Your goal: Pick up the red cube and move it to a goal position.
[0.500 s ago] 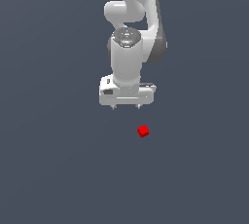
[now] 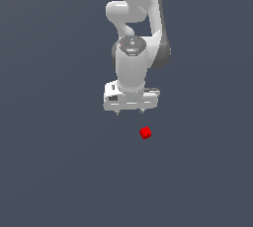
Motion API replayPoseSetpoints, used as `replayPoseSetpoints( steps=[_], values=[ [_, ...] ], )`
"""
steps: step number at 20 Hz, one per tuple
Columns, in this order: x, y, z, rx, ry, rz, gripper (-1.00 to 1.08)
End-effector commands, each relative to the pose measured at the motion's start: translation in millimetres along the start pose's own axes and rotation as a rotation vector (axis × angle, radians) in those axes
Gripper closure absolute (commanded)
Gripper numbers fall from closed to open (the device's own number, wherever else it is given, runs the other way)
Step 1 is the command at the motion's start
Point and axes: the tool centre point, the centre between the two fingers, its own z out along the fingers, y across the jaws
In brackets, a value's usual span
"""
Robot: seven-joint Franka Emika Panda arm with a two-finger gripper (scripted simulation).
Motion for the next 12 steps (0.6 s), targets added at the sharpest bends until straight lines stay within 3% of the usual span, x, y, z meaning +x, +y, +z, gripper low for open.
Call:
replayPoseSetpoints(
  steps=[1,12],
  values=[
    [2.9,-5.9,12.1,0.001,-0.002,-0.026,-0.92],
    [22.4,-49.5,97.7,0.003,-0.013,-0.217,-0.92]
  ],
)
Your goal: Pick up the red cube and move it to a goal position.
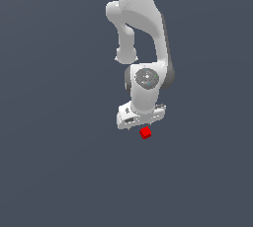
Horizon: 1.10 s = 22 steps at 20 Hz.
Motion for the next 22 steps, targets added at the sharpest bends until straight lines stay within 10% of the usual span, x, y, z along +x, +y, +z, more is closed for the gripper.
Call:
replayPoseSetpoints(
  steps=[1,14,15,22],
  values=[
    [5.8,-9.2,18.9,0.0,-0.002,-0.043,-0.92],
    [17.3,-29.3,59.4,-0.002,-0.007,-0.136,-0.92],
    [17.3,-29.3,59.4,-0.002,-0.007,-0.136,1.08],
    [17.3,-29.3,59.4,-0.002,-0.007,-0.136,1.08]
  ],
)
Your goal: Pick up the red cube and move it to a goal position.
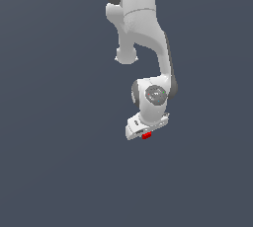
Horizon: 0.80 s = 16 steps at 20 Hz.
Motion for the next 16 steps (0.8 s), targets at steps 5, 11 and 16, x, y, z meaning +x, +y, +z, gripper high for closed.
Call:
replayPoseSetpoints(
  steps=[5,11,16],
  values=[
    [-0.5,-0.1,-0.2,0.0,0.0,0.0,1.08],
    [-8.8,-0.6,-2.7,0.0,0.0,0.0,1.08],
    [-24.0,-1.5,-7.2,0.0,0.0,0.0,1.08]
  ],
)
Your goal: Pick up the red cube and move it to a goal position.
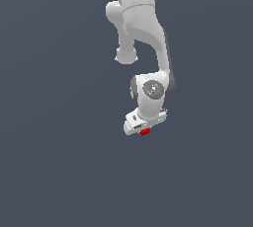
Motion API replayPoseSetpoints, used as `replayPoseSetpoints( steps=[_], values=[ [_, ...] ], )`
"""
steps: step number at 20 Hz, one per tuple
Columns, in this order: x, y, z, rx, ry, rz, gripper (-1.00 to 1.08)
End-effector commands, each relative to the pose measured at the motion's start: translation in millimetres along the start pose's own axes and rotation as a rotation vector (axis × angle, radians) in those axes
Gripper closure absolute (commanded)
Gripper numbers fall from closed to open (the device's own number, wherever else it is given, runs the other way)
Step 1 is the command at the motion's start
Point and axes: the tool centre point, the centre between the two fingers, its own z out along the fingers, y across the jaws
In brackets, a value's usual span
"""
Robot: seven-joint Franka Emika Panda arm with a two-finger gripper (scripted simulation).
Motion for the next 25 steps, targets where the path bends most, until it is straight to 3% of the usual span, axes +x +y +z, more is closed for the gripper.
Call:
replayPoseSetpoints(
  steps=[1,15,25],
  values=[
    [-8.8,-0.4,-3.1,0.0,0.001,0.0,1.08],
    [-77.6,-4.0,-23.8,-0.001,0.001,0.0,1.08],
    [-95.3,-4.7,-29.5,-0.001,0.001,0.0,1.08]
  ],
)
